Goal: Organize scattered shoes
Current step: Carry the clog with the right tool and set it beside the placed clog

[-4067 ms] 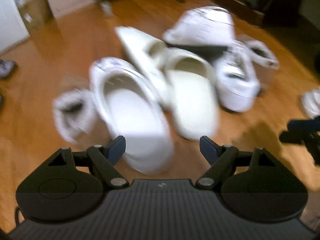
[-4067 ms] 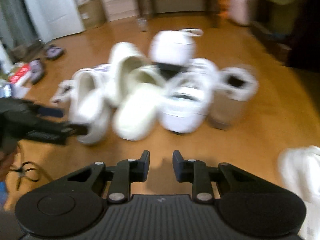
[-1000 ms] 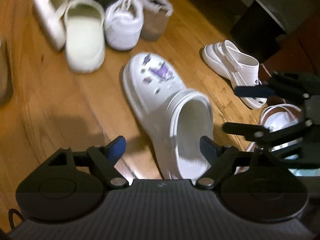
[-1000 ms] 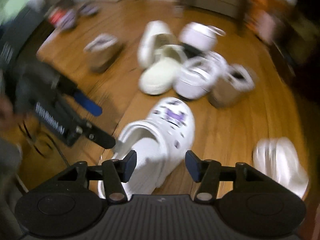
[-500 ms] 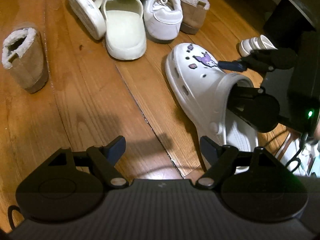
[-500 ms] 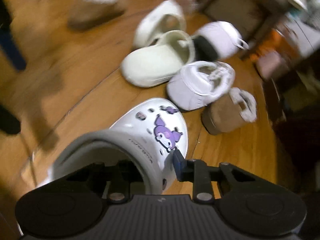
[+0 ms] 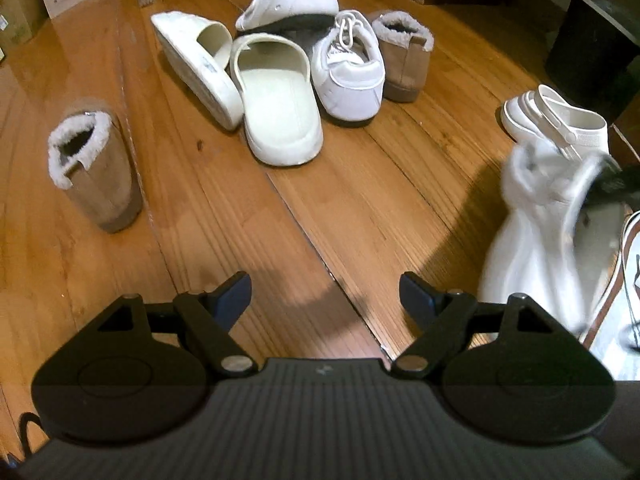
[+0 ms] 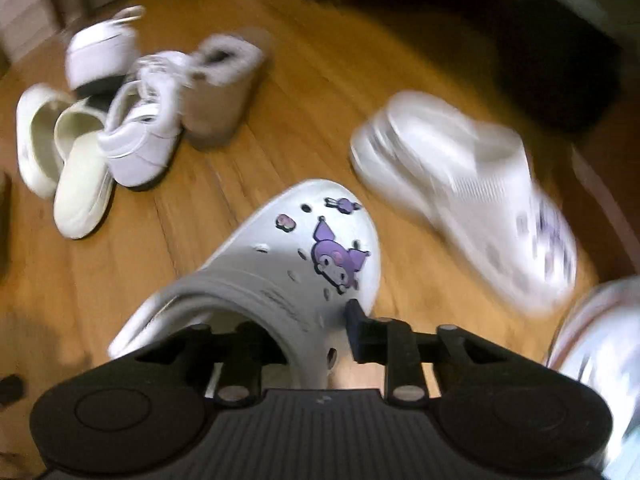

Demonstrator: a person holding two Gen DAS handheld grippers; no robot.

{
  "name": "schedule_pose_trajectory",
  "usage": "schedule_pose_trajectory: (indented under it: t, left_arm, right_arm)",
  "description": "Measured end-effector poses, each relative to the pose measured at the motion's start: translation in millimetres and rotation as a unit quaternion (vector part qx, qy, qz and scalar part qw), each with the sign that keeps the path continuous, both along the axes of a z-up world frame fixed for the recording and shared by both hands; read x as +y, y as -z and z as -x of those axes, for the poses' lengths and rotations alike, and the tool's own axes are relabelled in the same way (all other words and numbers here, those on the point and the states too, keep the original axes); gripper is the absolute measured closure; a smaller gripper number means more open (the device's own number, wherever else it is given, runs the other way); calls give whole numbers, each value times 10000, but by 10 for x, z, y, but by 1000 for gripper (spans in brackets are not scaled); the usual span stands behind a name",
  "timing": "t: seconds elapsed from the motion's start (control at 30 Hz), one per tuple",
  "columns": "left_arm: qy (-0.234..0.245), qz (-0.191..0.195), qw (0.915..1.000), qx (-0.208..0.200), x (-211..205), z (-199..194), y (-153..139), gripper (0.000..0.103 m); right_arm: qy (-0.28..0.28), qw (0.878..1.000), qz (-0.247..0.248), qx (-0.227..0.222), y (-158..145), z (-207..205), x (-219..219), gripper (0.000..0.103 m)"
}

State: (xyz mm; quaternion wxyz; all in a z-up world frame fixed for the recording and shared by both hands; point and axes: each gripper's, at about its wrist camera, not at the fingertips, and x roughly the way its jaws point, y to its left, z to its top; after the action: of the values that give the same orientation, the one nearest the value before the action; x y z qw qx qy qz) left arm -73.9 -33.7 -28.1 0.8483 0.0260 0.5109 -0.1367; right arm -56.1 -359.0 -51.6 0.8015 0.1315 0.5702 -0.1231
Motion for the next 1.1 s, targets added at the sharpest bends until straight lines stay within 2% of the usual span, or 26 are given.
schedule_pose_trajectory:
  t: [0.03, 0.1, 0.2, 0.33, 0.4, 0.5, 0.57, 0.67, 0.7, 0.77, 0.83, 0.9, 0.97, 1.0, 1.03, 1.07, 1.1]
  left_arm:
    - [3, 33, 10000, 26, 0, -8, 7, 22]
    - [8, 92, 9999, 92, -11, -23, 30, 22]
    - [39, 97, 9998, 150, -54, -36, 85, 22]
    - [21, 86, 9998, 151, -60, -41, 112, 22]
    - [-24, 88, 9998, 155, -43, -44, 115, 22]
    - [-100, 71, 9997, 197, -9, -59, 140, 22]
    - [-119, 36, 9997, 220, -5, -65, 153, 22]
    - [-168, 11, 9995, 264, 5, -82, 183, 22]
    - [-178, 38, 9995, 269, 11, -87, 183, 22]
    - [-156, 217, 9992, 294, 38, -109, 167, 22]
    - [-136, 608, 9974, 365, 87, -138, 155, 22]
    - [-102, 895, 9951, 405, 99, -169, 149, 22]
    - [26, 1320, 9903, 421, 67, -232, 132, 22]
    - [135, 1494, 9879, 402, 22, -268, 117, 22]
    - [219, 1666, 9849, 410, -38, -304, 106, 22]
    - [293, 1837, 9816, 428, -104, -340, 98, 22]
    - [368, 2008, 9779, 447, -169, -375, 90, 22]
  right_arm:
    - [132, 9998, -144, 58, 9, 52, -62, 77]
    - [836, 9940, -674, 199, 71, 250, -314, 77]
    - [1381, 9857, -956, 142, 94, 421, -406, 77]
    - [1783, 9733, -1432, 197, 141, 461, -429, 76]
    - [2060, 9632, -1721, 167, 157, 456, -449, 71]
    - [2159, 9544, -2055, 185, 197, 380, -432, 64]
    - [2093, 9526, -2192, 274, 225, 311, -370, 60]
    - [1993, 9486, -2437, 311, 275, 177, -258, 45]
    - [1946, 9474, -2525, 295, 286, 132, -220, 44]
    - [1698, 9484, -2674, 118, 232, 92, -148, 40]
    - [1006, 9624, -2512, -229, -48, 140, 3, 35]
    - [268, 9745, -2132, -643, -286, 176, 74, 28]
    - [-756, 9803, -1352, -1227, -525, 203, 161, 25]
    - [-1341, 9754, -810, -1554, -622, 223, 221, 20]
    - [-1977, 9625, -223, -1842, -676, 252, 299, 15]
    - [-2593, 9448, 304, -1980, -680, 255, 389, 3]
    - [-3050, 9290, 658, -1991, -648, 250, 453, 2]
